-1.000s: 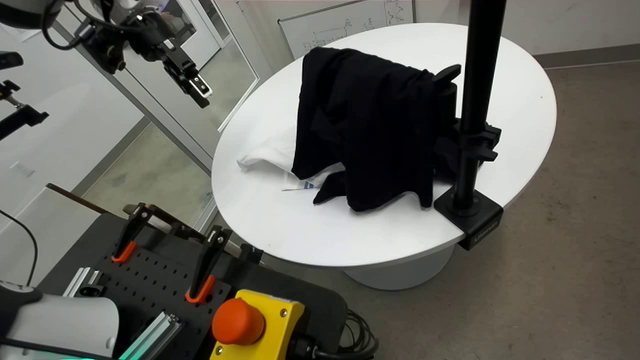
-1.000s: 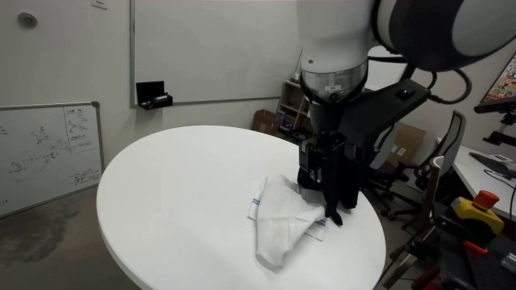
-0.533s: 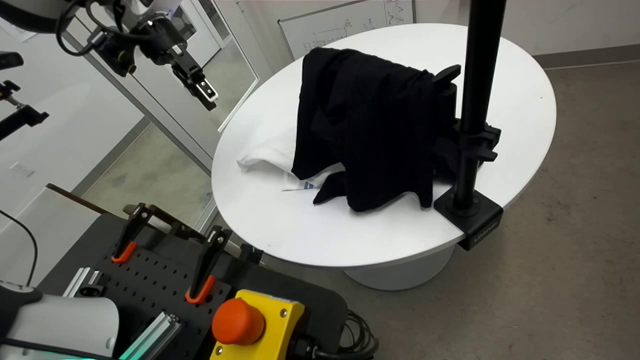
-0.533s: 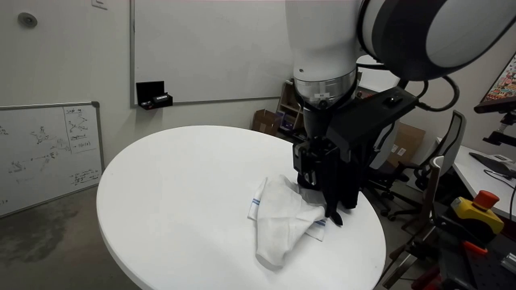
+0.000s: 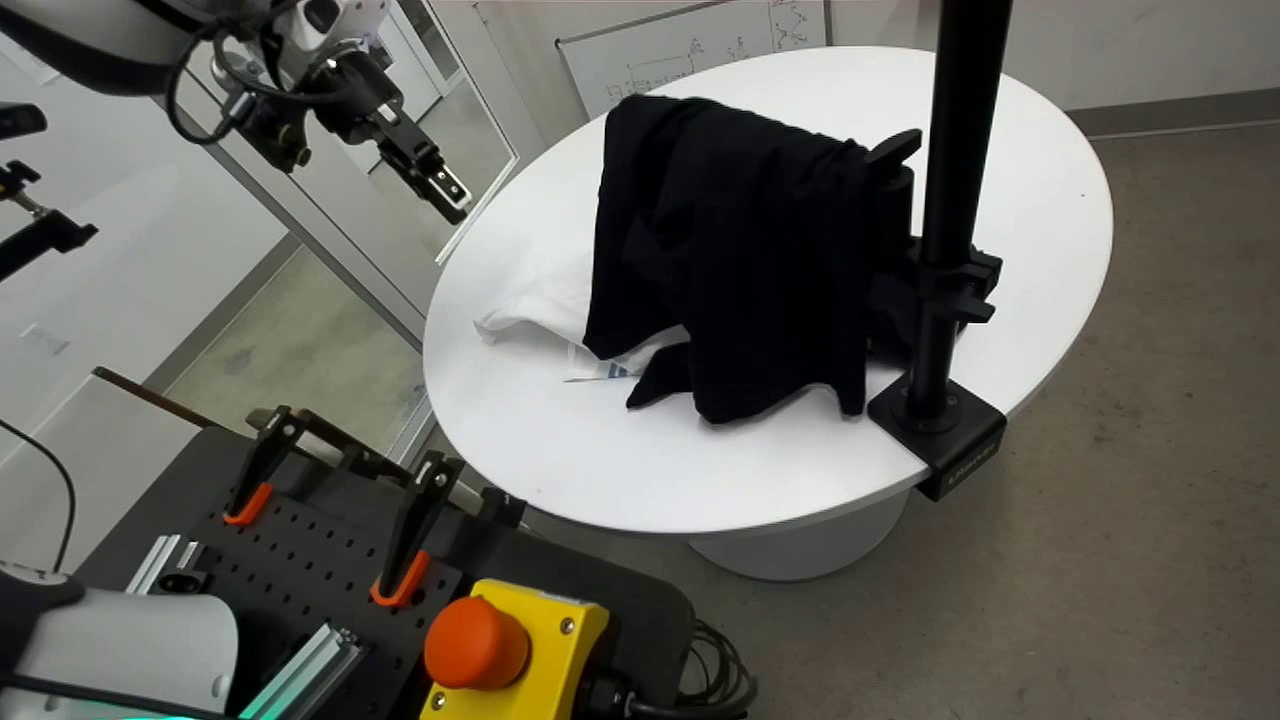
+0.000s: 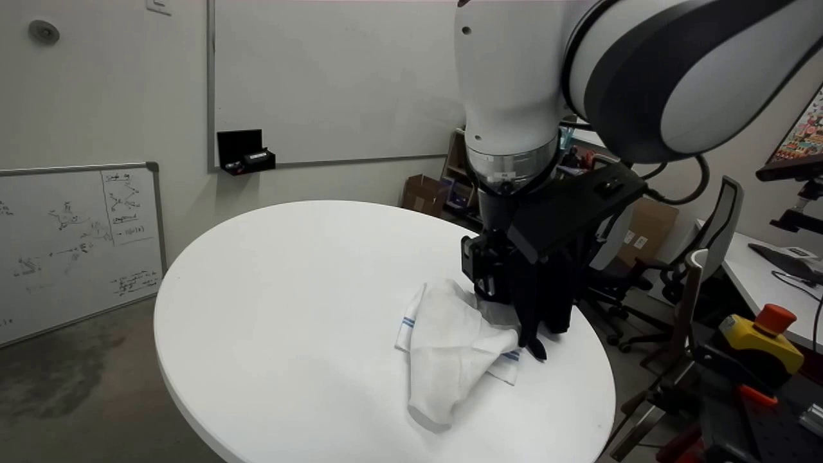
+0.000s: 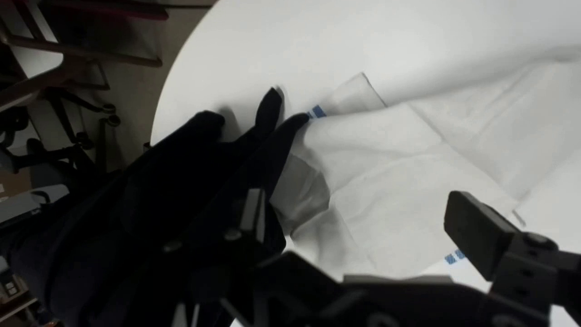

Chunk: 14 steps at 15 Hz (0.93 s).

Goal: Hang the white cloth on top of the black cloth on the stand

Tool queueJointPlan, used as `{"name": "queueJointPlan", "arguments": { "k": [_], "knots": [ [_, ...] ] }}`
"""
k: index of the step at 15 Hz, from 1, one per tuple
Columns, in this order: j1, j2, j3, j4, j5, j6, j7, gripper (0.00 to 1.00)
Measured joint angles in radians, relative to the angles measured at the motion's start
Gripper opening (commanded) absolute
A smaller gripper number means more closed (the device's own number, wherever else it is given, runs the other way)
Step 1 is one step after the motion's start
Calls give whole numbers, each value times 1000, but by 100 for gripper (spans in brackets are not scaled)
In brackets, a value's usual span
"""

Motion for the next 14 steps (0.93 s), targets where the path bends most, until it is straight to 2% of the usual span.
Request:
{"name": "queueJointPlan", "arguments": {
  "k": [3,6,14],
  "knots": [
    [12,55,-32,14,-122,114,92,100],
    [16,116,-37,49,-194,181,105,100],
    [0,299,-35,166,-182,266,-83,100]
  ]
}}
